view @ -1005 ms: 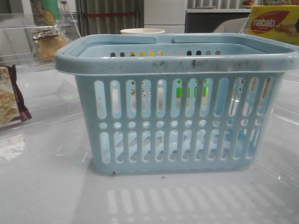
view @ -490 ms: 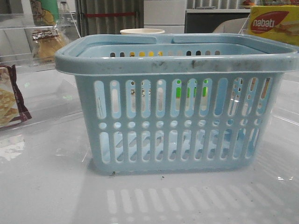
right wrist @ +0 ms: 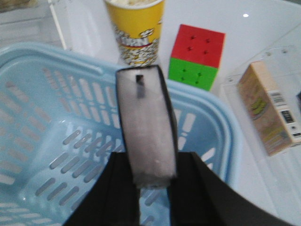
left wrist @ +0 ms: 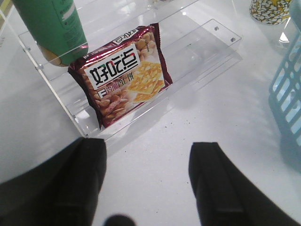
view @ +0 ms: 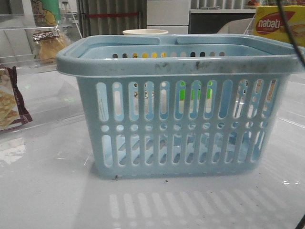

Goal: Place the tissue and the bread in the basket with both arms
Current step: 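Carry the tissue pack with the right gripper over the basket and release, then reach the left gripper to the bagged bread roll and grasp it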

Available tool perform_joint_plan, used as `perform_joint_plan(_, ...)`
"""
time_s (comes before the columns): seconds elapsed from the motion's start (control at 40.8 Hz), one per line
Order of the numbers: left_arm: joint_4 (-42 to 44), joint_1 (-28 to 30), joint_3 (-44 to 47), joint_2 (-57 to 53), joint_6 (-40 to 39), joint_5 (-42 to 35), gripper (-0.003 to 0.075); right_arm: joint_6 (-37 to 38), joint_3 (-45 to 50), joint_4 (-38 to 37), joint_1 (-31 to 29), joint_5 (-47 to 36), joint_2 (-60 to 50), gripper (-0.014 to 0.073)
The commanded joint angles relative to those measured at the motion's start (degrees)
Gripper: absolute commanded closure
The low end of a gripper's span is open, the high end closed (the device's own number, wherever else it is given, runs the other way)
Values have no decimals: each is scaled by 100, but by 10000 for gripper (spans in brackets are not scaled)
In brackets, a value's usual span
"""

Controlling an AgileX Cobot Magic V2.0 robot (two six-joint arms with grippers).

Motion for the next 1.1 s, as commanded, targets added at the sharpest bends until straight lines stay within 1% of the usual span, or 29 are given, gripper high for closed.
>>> perform_joint_plan(0.0,-17,-38,-169,0,2,-405,267,-3,173,-16,180,-792,-68,390)
perform_joint_plan(0.098,-17,-38,-169,0,2,-405,267,-3,393,78,275,-1059,117,367)
perform_joint_plan(0.123,-17,-38,-169,0,2,-405,267,-3,435,122,279,-1089,165,342)
perform_joint_plan(0.196,-17,-38,-169,0,2,-405,267,-3,455,167,279,-1099,360,220)
perform_joint_plan(0.245,-17,-38,-169,0,2,-405,267,-3,450,167,279,-1125,443,111)
perform_joint_plan(0.319,-17,-38,-169,0,2,-405,267,-3,444,167,279,-1151,495,13)
perform_joint_plan(0.368,-17,-38,-169,0,2,-405,267,-3,444,167,279,-1164,495,-8)
perform_joint_plan(0.49,-17,-38,-169,0,2,-419,267,-15,444,167,279,-1129,309,-8)
perform_joint_plan(0.637,-17,-38,-169,0,2,-499,267,-191,525,63,279,-885,-289,-8)
perform_joint_plan(0.809,-17,-38,-169,0,2,-744,257,-342,1148,63,279,-872,-1303,-8)
perform_joint_plan(0.858,-41,-38,-169,25,2,-855,239,-342,1441,63,279,-872,-1631,-8)
perform_joint_plan(0.956,-122,-38,-169,171,2,-1124,171,-342,1922,63,279,-872,-2261,-8)
perform_joint_plan(1.029,-176,-38,-258,379,2,-1150,128,-342,2294,63,279,-872,-2664,-8)
perform_joint_plan(1.078,-194,-62,-392,609,2,-1128,114,-342,2523,63,279,-872,-2948,-8)
